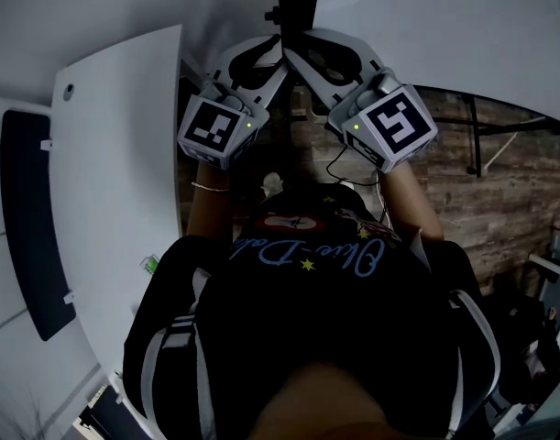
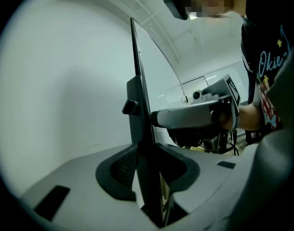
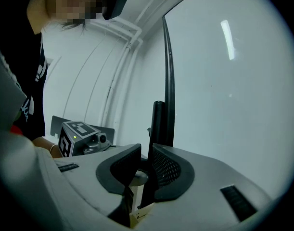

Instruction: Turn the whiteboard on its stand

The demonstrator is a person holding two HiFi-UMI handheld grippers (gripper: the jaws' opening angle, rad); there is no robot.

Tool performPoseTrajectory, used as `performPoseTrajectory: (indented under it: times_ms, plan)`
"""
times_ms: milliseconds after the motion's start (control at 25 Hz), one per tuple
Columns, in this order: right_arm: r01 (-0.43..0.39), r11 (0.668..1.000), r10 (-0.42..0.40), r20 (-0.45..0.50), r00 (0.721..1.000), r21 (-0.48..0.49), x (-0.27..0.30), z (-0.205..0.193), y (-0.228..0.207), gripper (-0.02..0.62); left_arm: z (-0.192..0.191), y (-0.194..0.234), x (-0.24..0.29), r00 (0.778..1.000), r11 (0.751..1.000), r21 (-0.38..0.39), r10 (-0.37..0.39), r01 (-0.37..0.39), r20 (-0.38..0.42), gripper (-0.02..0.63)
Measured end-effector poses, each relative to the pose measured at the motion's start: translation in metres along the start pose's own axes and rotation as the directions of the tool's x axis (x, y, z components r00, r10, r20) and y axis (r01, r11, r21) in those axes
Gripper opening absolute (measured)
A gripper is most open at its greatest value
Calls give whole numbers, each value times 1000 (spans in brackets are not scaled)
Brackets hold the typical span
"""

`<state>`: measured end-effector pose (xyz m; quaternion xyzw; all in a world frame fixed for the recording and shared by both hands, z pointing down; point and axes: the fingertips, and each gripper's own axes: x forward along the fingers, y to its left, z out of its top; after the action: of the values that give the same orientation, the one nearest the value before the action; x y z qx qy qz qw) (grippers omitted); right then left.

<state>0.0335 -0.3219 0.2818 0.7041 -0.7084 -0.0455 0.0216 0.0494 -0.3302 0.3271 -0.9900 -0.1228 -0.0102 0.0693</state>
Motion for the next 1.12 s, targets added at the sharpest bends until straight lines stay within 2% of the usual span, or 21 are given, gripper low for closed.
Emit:
performPoseTrajectory:
  times_ms: [160,240,320,440,520,920,1120]
  plan:
    - [14,1000,-14,27,1000,13,-8,1,-4,49,7,-2,-12,1000,1000,-1,29,-29,10,67]
    - [7,999,-9,43,999,37,-12,2,-5,26,13,0,-20,998,998,-33,54,-53,39,23]
    - [-16,998,11,77,997,68,-17,6,-3,26,19,1,-27,996,996,-65,66,-61,66,18]
    - [-17,997,9,107,994,69,-27,12,-5,26,22,0,-34,995,996,-44,79,-76,60,18]
    - [-5,998,-2,108,994,64,-34,14,-8,26,24,-3,-36,995,996,-25,86,-85,51,18]
    - [53,995,-62,115,991,80,-59,17,-21,26,30,-14,-33,996,997,-26,77,-75,47,18]
    - [52,995,-61,114,992,81,-64,16,-24,26,28,-18,-30,996,997,-24,78,-77,36,18]
